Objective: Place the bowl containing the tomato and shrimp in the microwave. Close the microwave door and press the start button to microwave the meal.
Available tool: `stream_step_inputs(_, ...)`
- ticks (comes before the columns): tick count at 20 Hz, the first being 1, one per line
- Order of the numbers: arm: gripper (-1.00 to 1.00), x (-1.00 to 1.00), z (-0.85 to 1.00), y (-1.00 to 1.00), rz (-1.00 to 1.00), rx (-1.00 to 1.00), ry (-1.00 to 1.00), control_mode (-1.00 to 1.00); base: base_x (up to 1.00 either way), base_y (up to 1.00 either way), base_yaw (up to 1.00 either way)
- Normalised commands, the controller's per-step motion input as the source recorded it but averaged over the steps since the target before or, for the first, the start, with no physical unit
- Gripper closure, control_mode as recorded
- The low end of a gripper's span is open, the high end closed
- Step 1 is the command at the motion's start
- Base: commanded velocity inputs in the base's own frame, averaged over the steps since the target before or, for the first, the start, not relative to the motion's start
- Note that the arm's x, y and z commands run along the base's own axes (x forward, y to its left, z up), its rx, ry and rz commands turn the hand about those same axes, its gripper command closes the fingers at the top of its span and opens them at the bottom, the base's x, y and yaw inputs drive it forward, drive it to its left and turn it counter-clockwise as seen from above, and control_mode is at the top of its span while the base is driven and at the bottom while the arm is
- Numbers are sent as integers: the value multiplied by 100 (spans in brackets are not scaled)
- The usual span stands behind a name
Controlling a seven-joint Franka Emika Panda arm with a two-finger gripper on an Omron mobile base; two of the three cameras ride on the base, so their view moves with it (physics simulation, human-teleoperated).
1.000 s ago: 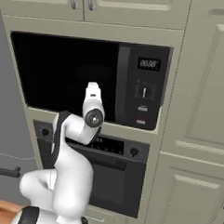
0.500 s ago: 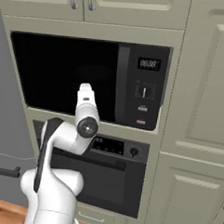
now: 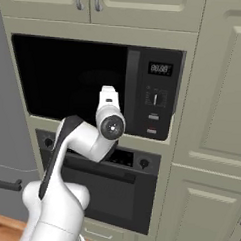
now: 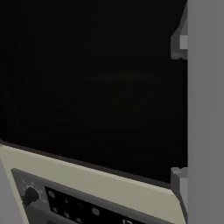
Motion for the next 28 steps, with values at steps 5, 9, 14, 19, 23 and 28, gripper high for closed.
stream_step_inputs(5,-100,-9,0,-63,9,-1,0,-100,0,0,0)
stream_step_inputs(9,-100,0,-2,-57,10,0,-5,-100,0,0,0)
stream_step_inputs(14,-100,0,-15,-53,1,0,-6,-100,0,0,0)
stream_step_inputs(19,-100,0,-20,-50,0,0,-8,-100,0,0,0)
stream_step_inputs(23,100,0,-4,-52,0,0,-5,-100,0,0,0)
stream_step_inputs(28,100,0,0,-30,0,0,-1,-100,0,0,0)
